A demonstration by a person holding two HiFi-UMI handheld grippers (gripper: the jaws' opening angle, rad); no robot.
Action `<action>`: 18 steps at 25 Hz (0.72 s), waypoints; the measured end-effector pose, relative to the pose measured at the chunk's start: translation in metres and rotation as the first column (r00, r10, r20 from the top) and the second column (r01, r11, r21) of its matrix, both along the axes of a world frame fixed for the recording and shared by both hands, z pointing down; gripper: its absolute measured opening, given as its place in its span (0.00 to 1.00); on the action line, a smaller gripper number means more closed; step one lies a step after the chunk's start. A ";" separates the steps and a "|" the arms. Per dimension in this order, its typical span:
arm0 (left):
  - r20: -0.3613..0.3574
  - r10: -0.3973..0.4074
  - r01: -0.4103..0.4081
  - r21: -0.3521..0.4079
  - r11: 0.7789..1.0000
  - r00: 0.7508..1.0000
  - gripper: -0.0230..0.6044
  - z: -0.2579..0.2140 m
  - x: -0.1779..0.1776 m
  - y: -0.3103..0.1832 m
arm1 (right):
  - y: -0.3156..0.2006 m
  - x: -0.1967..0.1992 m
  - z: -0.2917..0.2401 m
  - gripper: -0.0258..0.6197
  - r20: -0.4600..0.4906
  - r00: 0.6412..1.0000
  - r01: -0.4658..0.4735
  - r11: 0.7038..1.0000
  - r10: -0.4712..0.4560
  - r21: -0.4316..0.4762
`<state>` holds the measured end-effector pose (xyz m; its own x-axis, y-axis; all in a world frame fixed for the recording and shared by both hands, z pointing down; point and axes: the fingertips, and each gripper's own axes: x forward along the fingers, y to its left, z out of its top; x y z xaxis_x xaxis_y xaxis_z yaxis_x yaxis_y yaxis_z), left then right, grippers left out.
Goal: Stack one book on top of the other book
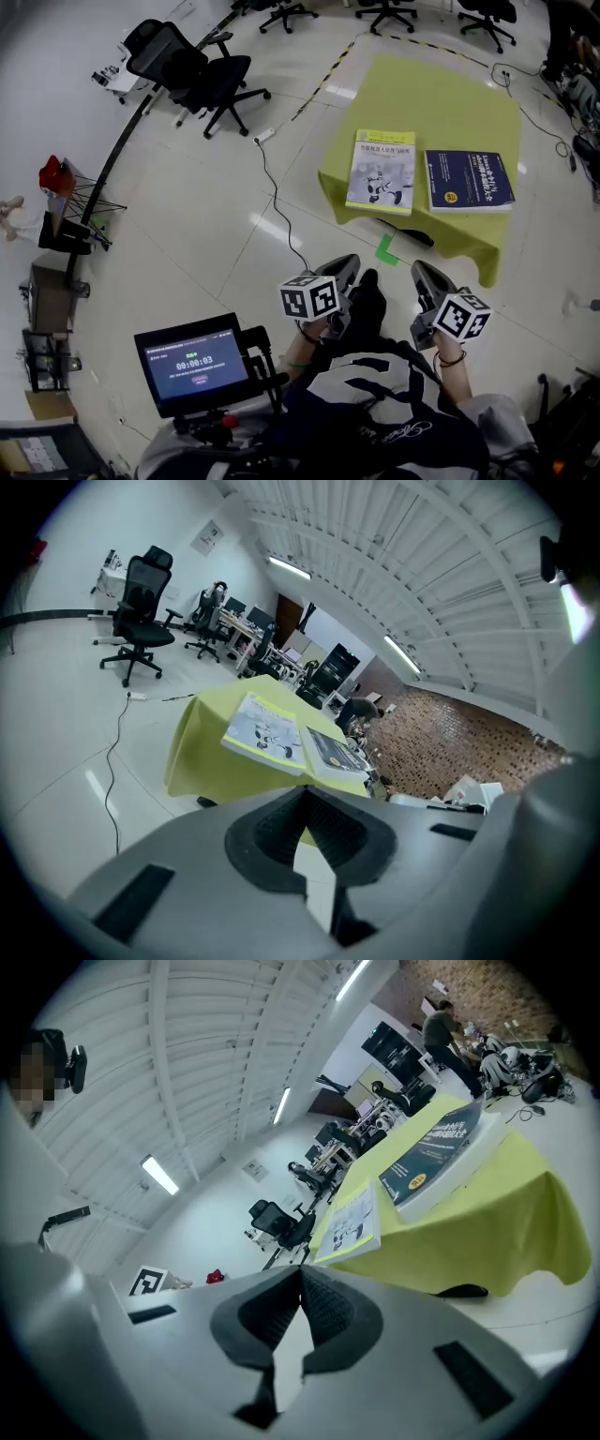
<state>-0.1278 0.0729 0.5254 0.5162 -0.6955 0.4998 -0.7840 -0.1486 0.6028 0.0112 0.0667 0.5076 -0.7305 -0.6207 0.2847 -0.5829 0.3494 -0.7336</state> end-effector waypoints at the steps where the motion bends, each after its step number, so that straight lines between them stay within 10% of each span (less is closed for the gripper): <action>1: -0.006 0.009 -0.009 -0.001 1.000 1.000 0.04 0.000 -0.004 -0.013 | -0.011 -0.004 -0.001 0.03 -0.003 1.000 -0.008 1.000 0.008 -0.002; 10: -0.034 0.034 -0.037 -0.092 0.995 0.999 0.07 0.041 -0.057 -0.113 | -0.090 -0.041 0.014 0.03 -0.072 0.996 -0.054 0.996 0.049 -0.066; 18: -0.108 0.121 -0.142 -0.208 0.968 0.987 0.33 0.096 -0.073 -0.172 | -0.125 -0.044 0.033 0.03 -0.123 0.984 -0.146 0.979 0.129 -0.142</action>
